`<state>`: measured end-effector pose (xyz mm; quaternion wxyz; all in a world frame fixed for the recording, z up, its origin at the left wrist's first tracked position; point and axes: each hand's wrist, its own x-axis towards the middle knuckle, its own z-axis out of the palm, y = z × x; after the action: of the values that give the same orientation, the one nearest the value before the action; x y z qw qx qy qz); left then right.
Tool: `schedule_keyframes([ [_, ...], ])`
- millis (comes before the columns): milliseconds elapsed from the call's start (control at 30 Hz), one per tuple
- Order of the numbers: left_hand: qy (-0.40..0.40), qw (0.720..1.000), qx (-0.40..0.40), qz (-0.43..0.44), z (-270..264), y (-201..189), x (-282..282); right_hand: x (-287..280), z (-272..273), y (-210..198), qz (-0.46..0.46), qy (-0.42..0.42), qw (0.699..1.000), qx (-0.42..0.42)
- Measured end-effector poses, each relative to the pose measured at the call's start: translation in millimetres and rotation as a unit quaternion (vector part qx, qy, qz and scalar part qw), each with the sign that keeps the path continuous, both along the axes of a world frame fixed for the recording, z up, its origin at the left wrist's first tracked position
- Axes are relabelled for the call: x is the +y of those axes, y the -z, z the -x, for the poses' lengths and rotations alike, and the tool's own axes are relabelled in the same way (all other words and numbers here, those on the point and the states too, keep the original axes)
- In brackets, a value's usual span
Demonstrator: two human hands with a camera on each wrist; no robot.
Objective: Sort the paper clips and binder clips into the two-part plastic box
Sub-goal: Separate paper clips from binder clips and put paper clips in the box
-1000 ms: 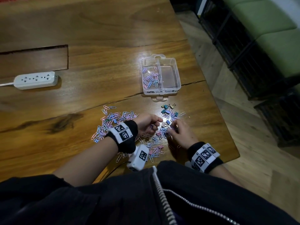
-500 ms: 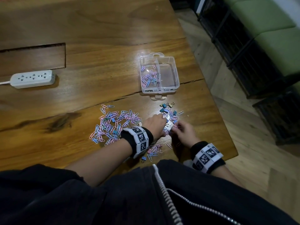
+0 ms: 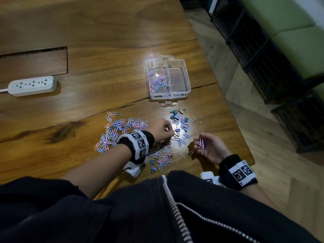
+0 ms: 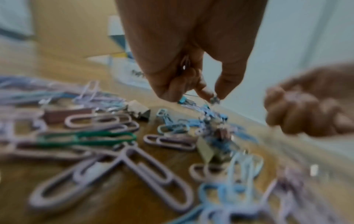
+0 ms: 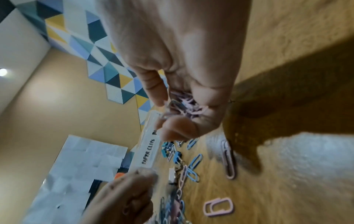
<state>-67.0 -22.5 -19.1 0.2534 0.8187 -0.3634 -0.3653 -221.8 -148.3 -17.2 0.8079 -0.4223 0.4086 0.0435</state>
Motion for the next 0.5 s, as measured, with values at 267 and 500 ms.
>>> schedule_keyframes([
  [267,-0.255,0.81,0.502,0.164,-16.1,-12.6,13.9,16.2,-0.6,2.4,0.263,-0.146,0.95,0.085],
  [500,-0.231,0.877,0.413,0.082,-11.4,-14.3,8.6,21.7,13.1,7.9,0.527,-0.329,0.775,0.113],
])
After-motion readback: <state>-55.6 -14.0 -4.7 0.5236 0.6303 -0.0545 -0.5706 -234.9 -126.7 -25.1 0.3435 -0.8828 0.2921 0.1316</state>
